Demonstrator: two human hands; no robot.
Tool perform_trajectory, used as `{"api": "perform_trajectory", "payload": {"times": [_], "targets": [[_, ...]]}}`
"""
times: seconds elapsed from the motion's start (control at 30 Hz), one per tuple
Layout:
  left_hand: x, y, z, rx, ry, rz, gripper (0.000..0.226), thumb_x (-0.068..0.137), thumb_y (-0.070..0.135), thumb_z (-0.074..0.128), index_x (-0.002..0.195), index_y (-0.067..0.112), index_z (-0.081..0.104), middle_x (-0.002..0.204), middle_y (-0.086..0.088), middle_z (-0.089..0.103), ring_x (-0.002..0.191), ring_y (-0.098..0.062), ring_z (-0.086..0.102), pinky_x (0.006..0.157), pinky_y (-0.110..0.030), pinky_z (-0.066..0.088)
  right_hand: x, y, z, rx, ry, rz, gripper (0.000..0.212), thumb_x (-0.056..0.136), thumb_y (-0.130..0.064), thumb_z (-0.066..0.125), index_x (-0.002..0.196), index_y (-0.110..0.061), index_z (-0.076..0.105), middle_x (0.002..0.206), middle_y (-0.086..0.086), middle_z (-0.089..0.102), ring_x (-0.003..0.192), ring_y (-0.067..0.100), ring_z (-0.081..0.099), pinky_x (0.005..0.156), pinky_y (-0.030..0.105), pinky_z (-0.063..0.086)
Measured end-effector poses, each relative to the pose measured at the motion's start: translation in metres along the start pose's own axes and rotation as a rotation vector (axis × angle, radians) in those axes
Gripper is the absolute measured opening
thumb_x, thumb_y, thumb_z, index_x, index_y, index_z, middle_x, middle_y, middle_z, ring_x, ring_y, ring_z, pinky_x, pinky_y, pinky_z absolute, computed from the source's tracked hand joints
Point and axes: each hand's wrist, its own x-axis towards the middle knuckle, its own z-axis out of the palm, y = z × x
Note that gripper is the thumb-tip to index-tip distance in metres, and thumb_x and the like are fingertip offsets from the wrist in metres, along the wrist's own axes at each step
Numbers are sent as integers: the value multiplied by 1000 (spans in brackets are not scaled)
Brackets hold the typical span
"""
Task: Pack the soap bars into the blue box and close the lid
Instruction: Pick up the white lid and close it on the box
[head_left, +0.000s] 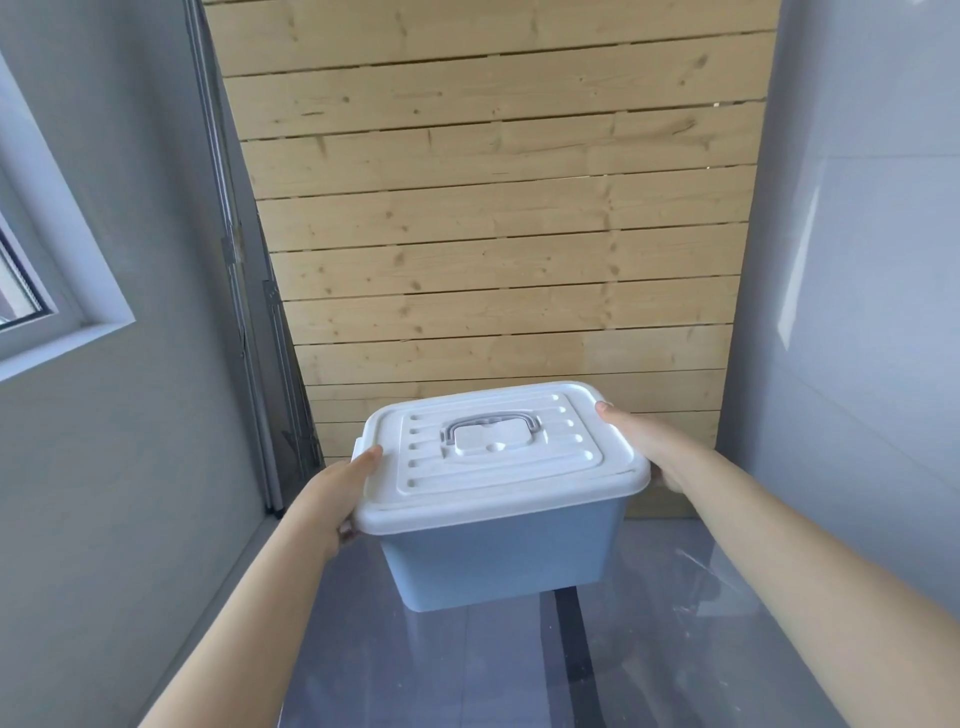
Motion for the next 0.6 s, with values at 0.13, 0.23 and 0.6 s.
{"api": "perform_trajectory", "payload": {"times": [0.13,0.23,0.6], "targets": [[-5,0,5,52,154,234,29,80,37,65,78,20,42,80,8,47,71,-16,46,63,-28,36,-3,0,2,7,141,-61,69,82,-54,58,133,-10,43,131,3,50,122,29,48,87,34,38],[-13,1,9,127,278,325,42,81,26,65,56,20,31,59,7,34,55,-17,32,51,-29,25,-4,0,4,-40,253,-207,37,84,-41,61,67,-11,48,72,-1,47,62,19,47,52,29,26],[-14,4,9,272,349,391,45,81,20,61,56,17,24,53,2,25,54,-17,22,51,-29,14,-15,-8,6,-485,410,-333,50,92,-36,48,54,-14,25,53,2,33,53,24,36,46,29,19]]}}
